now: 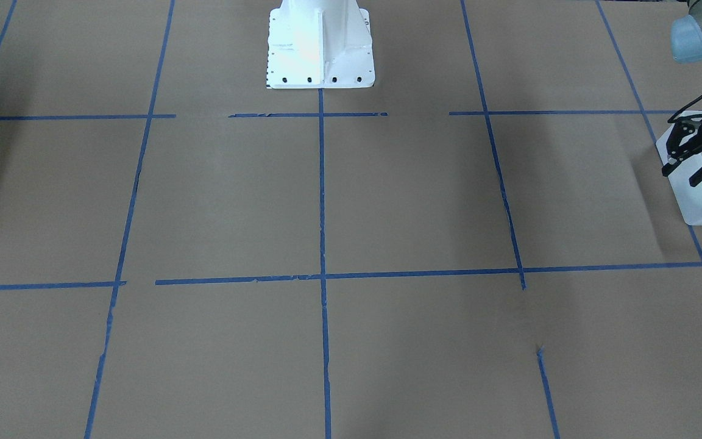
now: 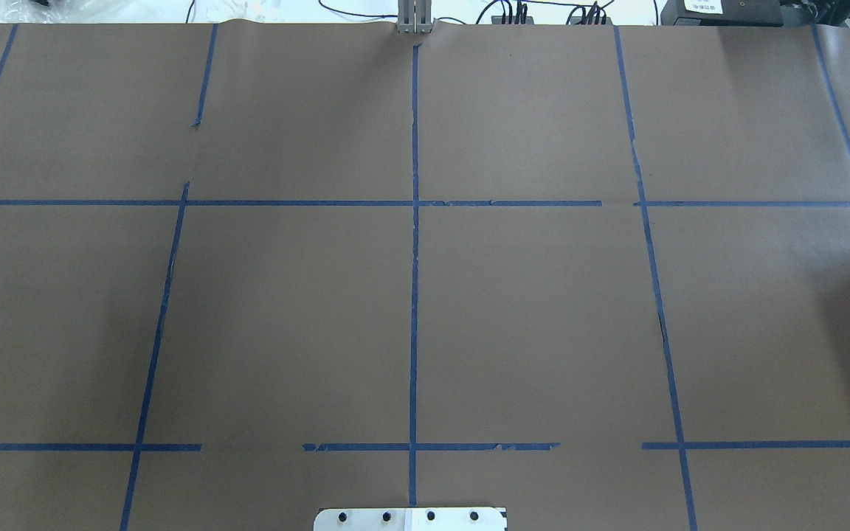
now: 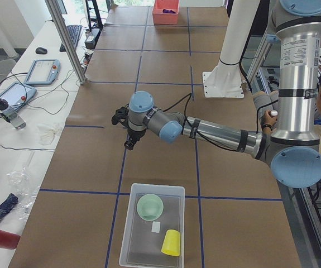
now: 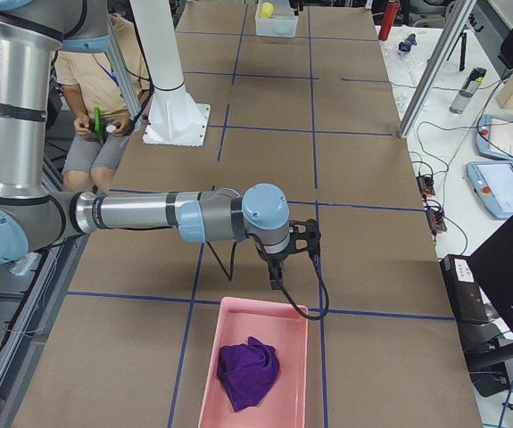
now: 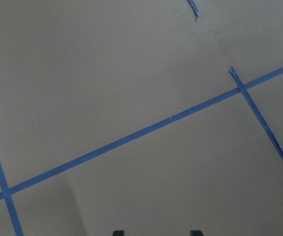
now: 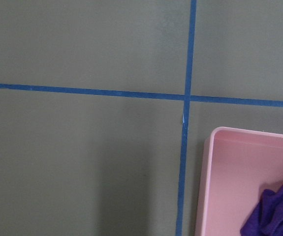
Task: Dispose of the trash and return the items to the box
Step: 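Release the bowl and hold both grippers above the boxes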
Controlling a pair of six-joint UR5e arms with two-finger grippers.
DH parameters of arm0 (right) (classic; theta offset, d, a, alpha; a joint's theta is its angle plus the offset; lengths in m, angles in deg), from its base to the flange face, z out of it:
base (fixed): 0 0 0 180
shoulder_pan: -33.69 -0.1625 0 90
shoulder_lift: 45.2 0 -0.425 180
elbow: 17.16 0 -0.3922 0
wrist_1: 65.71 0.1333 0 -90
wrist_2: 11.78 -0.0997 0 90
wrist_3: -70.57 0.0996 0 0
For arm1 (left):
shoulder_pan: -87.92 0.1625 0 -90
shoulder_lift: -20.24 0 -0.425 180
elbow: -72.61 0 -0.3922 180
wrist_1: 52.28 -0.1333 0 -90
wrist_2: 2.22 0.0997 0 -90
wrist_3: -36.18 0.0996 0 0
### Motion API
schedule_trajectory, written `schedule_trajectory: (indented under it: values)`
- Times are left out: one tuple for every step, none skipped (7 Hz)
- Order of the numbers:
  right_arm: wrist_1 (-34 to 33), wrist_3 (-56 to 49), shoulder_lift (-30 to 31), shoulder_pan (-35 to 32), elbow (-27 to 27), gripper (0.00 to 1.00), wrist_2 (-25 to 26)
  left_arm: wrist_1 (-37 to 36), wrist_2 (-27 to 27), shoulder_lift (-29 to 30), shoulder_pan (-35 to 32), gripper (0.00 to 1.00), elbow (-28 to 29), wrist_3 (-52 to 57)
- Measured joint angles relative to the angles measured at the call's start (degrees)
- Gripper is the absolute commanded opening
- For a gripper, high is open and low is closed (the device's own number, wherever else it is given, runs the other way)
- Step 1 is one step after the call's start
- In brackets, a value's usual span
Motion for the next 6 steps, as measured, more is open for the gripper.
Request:
schedule_trajectory:
  values:
    - [-0.5,4.4,-0.4,3.1,1.9,1.00,-0.1,-8.8,-0.1,2.7,-3.5,1.00,-0.1,5.3]
    - [-0.5,7.9,-0.4,5.4,3.2,1.00,-0.2,-15.8,-0.2,3.2,-5.5,1.00,0.9,9.5]
    - [-0.4,9.5,-0.4,6.3,3.8,1.00,-0.2,-18.6,-0.5,1.4,-6.4,1.00,2.3,12.2]
    - [-0.3,10.0,-0.5,6.9,4.0,1.00,-0.2,-16.5,-0.6,-0.4,-6.6,1.00,2.9,13.3]
    - [-0.2,10.1,-0.7,7.8,4.5,1.00,-0.2,-12.9,-0.6,-0.8,-6.6,1.00,3.9,13.7]
    - [-0.1,10.1,-0.7,8.7,5.4,1.00,-0.2,-10.5,-1.1,-0.7,-6.6,1.00,4.7,14.2]
